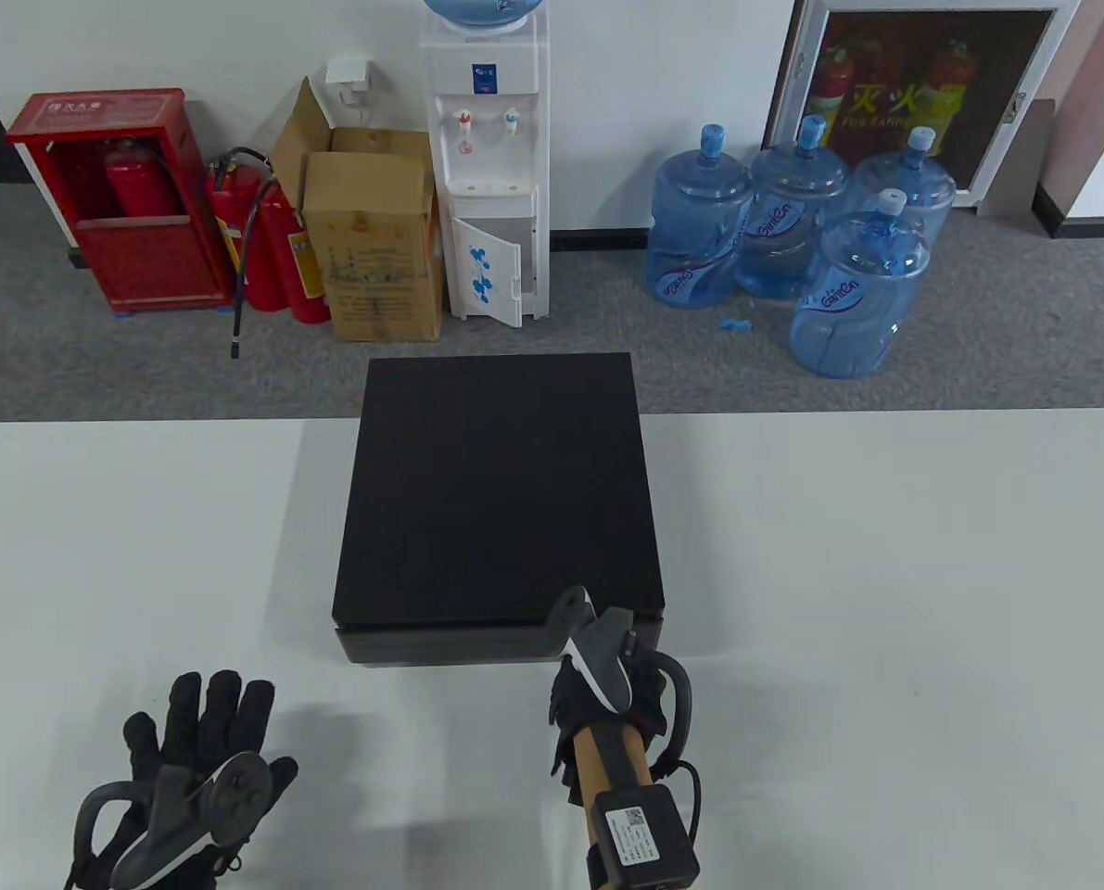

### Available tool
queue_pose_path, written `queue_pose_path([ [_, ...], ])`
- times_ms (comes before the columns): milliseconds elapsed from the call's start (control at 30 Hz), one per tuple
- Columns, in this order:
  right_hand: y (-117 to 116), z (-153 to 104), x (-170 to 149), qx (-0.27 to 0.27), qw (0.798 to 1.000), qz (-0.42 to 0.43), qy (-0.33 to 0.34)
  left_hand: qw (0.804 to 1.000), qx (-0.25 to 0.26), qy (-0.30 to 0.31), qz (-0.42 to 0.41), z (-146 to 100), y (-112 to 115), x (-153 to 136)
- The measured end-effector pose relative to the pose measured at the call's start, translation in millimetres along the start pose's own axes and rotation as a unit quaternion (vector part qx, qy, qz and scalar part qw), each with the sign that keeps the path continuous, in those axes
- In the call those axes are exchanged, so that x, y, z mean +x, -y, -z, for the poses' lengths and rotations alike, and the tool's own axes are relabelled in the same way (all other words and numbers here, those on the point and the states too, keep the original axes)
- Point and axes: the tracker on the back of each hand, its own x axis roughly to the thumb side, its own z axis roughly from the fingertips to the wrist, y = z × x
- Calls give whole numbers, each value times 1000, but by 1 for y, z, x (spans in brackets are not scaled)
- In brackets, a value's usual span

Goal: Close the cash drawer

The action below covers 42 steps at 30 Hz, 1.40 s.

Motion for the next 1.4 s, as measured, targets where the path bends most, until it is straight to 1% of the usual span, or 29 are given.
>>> queue_pose_path([
  [433, -2, 7, 3, -1, 1000, 21, -5, 1000, -2, 5, -1, 0, 1, 2],
  [733, 0, 10, 5, 8, 1000, 21, -10, 1000, -1, 7, 6, 0, 0, 5],
  [900, -1, 12, 4, -2, 999, 35, -13, 1000, -1, 6, 6, 0, 0, 4],
  [1167, 1, 13, 4, 4, 999, 39, -13, 1000, -3, 5, 7, 0, 0, 5],
  [1333, 0, 15, 0, 19, 998, 61, -9, 1000, -4, 5, 7, 0, 0, 4],
  [1400, -2, 18, -3, 32, 996, 86, -10, 1000, -4, 5, 7, 0, 0, 4],
])
